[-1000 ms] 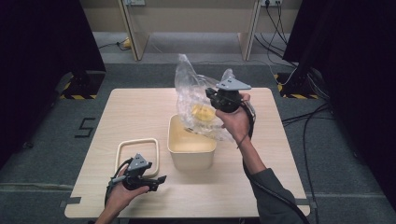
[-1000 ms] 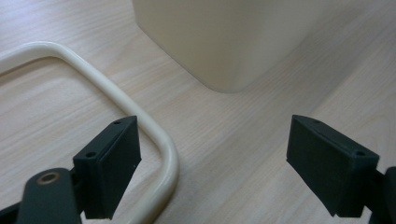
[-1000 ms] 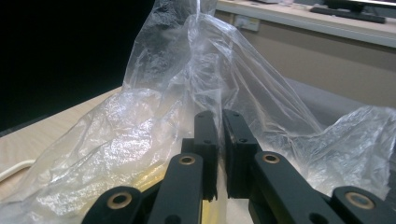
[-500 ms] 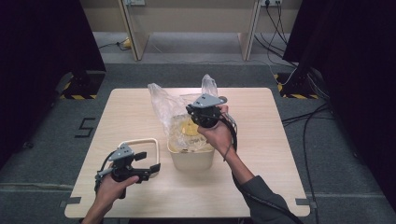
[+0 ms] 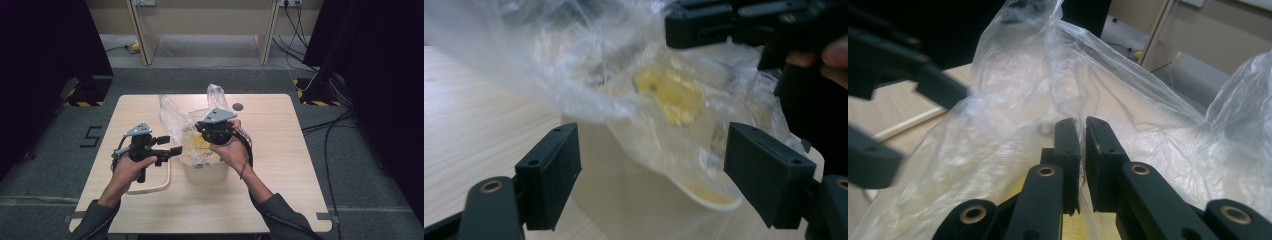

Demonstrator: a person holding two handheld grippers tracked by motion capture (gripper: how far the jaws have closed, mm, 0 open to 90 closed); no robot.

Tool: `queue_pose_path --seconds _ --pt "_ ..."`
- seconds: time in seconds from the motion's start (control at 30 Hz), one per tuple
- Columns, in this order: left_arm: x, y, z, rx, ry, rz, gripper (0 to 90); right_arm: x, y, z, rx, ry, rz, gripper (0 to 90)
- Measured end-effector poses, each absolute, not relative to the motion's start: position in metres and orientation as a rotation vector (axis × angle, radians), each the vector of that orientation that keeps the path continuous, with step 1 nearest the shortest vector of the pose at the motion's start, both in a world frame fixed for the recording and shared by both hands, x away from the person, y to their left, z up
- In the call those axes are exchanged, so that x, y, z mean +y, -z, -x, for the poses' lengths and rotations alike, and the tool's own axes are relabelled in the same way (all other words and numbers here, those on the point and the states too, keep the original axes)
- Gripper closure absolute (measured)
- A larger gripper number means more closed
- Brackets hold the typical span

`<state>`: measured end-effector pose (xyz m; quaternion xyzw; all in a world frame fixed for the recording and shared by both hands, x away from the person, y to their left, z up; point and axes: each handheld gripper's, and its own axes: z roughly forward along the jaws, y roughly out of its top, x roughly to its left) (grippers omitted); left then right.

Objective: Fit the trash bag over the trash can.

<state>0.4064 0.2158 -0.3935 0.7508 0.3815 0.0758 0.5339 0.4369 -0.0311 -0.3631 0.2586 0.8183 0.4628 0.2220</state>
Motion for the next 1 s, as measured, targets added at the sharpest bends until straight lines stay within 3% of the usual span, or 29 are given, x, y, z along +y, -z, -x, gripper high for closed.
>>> queue_pose_path --seconds 0.27,0.57,0.63,0.77,0.87,1.0 --pt "0.193 0.384 -0.423 0.884 -0.173 -1.784 24.4 -0.029 0.372 -0.434 2.350 -1.283 -0.698 84.0" --pt "0.195 0.385 -0.443 0.946 -0.091 -1.698 29.4 -0.027 0.376 -0.434 2.405 -1.283 -0.686 83.7" --pt "0.194 0.385 -0.444 0.928 -0.106 -1.697 36.4 -0.026 0.377 -0.433 2.410 -1.278 -0.674 83.3" --pt "0.193 0.387 -0.443 0.869 -0.163 -1.747 65.1 -0.025 0.379 -0.433 2.420 -1.272 -0.673 80.9" --pt "0.192 0.386 -0.440 0.846 -0.224 -1.783 80.1 -0.029 0.378 -0.434 2.415 -1.283 -0.697 69.9" --pt "0.195 0.384 -0.439 0.846 -0.291 -1.797 85.1 -0.043 0.364 -0.432 2.383 -1.294 -0.753 50.8"
